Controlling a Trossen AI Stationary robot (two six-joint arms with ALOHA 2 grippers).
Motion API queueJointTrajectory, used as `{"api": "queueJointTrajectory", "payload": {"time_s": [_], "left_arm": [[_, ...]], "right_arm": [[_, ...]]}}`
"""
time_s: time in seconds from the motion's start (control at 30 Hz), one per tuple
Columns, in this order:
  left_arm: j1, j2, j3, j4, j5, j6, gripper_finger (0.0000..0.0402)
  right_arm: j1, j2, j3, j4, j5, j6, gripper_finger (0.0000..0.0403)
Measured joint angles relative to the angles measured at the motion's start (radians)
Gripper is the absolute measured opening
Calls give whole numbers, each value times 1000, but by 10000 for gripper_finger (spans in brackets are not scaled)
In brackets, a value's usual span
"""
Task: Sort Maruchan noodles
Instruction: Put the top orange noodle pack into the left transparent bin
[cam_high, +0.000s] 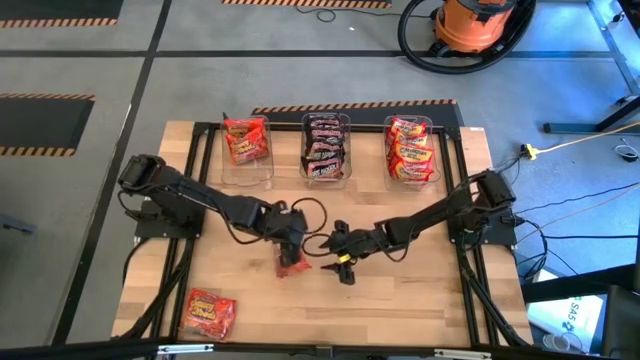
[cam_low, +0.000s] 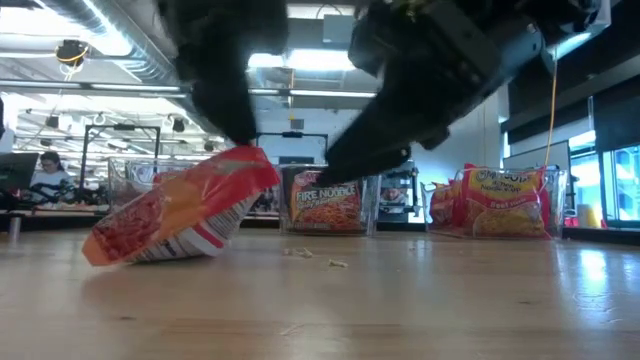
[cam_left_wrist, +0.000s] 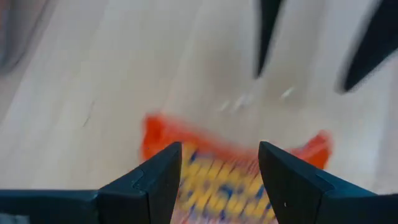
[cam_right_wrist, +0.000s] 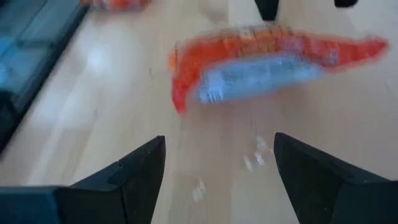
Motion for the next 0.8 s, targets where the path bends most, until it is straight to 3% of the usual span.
{"api": "queueJointTrajectory", "payload": {"time_s": [0.17, 0.3, 0.6, 0.8], "left_arm": [[-49, -3, 0, -228, -78, -111, 206], [-110, 10, -35, -263, -98, -182, 206], [-233, 9, -167, -74, -92, -332, 206], [-245, 9, -217, 155, -92, -290, 206]], "right_arm": [[0, 59, 3, 106, -1, 85, 277], [0, 104, 3, 161, -1, 172, 277], [1, 179, 3, 307, -11, 231, 277], [0, 183, 11, 323, 124, 227, 277]]}}
